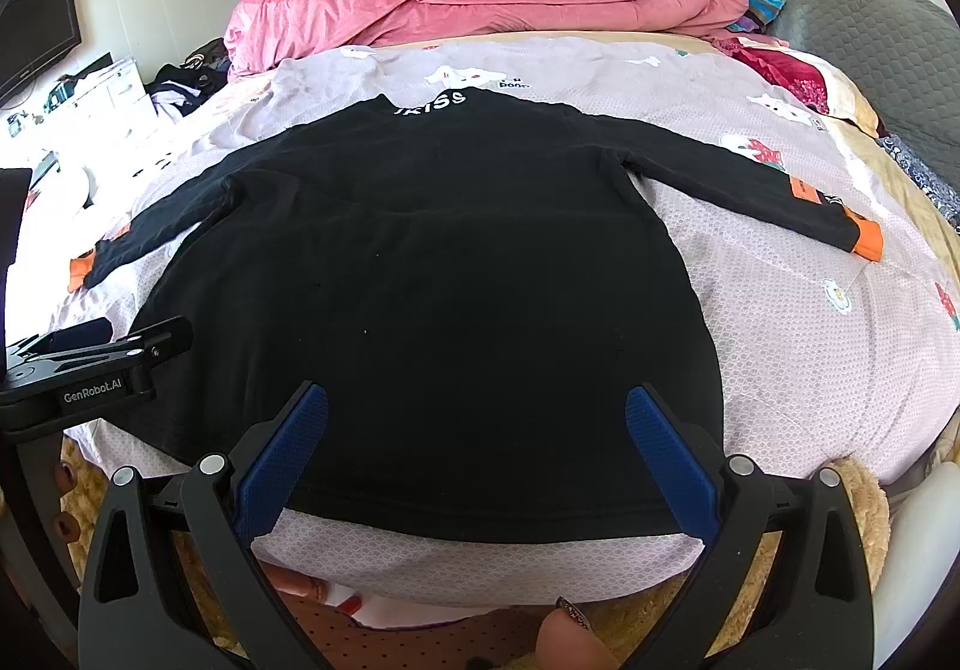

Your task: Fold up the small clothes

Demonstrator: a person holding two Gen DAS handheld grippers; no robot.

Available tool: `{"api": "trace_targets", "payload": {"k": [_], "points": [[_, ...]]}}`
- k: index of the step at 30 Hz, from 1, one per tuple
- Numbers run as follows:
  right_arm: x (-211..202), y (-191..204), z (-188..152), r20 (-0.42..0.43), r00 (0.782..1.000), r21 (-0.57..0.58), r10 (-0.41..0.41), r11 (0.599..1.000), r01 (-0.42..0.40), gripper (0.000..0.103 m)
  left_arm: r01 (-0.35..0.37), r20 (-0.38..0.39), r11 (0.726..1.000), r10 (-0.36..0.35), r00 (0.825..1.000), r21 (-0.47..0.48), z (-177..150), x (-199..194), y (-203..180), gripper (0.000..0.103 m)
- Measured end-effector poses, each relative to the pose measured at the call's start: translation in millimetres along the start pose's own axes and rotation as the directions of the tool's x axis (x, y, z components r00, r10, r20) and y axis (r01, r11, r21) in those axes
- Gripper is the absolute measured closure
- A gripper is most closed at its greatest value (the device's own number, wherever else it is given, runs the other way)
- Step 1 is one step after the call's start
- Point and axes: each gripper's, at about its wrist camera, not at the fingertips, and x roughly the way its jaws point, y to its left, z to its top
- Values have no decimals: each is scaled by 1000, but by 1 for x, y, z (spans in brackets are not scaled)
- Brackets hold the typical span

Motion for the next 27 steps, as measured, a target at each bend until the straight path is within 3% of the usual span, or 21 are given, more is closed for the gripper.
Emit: {"api": "trace_targets", "payload": {"k": [12, 27], "points": [[0, -4, 4, 5, 1000, -1, -1, 1000, 1, 4, 2, -7, 1000, -2, 1000, -9, 5, 3, -4, 9], [14, -19, 23, -3, 999, 14, -44, 999, 44, 4, 31, -2, 1000, -31, 1000, 2, 39, 19, -29, 9]]}}
